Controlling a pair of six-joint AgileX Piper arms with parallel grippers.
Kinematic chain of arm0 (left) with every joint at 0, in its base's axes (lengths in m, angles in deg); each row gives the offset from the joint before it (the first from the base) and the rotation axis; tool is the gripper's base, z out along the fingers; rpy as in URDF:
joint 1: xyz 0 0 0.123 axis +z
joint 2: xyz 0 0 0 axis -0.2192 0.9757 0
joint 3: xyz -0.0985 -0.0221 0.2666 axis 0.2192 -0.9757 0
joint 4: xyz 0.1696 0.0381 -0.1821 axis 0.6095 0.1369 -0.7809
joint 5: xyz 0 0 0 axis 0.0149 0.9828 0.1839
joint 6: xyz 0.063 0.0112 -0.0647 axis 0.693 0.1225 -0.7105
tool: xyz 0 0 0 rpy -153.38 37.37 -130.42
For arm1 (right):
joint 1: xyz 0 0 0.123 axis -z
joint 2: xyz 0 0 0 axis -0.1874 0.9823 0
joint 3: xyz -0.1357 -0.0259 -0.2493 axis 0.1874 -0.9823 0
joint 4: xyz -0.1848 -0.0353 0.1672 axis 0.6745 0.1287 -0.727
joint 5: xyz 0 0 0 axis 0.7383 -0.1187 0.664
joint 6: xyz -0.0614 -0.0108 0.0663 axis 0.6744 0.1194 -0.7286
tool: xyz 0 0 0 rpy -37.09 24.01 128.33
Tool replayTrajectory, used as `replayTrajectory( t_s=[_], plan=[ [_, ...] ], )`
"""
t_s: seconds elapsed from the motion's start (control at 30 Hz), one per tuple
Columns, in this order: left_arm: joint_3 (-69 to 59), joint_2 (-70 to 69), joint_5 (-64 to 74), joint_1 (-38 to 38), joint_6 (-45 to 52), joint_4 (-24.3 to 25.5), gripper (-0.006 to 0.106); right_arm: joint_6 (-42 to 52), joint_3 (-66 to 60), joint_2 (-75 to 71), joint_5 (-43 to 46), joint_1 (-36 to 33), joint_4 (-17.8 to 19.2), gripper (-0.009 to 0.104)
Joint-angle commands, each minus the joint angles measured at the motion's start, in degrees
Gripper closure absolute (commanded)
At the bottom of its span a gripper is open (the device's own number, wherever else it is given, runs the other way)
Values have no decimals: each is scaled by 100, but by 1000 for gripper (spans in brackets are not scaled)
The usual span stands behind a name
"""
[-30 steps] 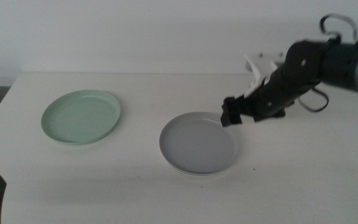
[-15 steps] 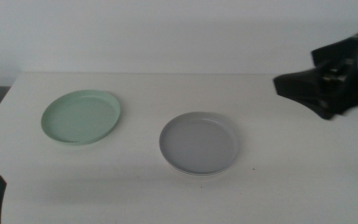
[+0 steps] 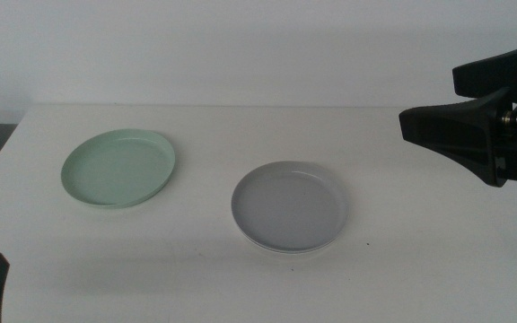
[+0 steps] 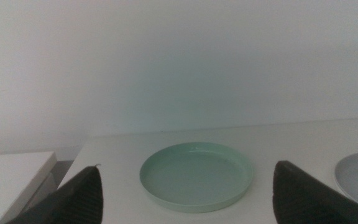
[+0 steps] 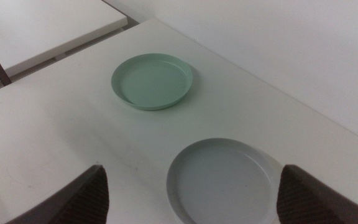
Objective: Stack the three bowls on top of each other.
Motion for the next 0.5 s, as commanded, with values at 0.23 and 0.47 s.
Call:
replayTrajectory(
  t_s=[0.23,0.47],
  plan=[
    [1463,1526,1063,247,-326,-39,7,43,0,-17,78,-7,-22,4],
    [4631,4149,5064,235,-303,-195,7,43,0,-17,78,-7,-22,4]
  ],
)
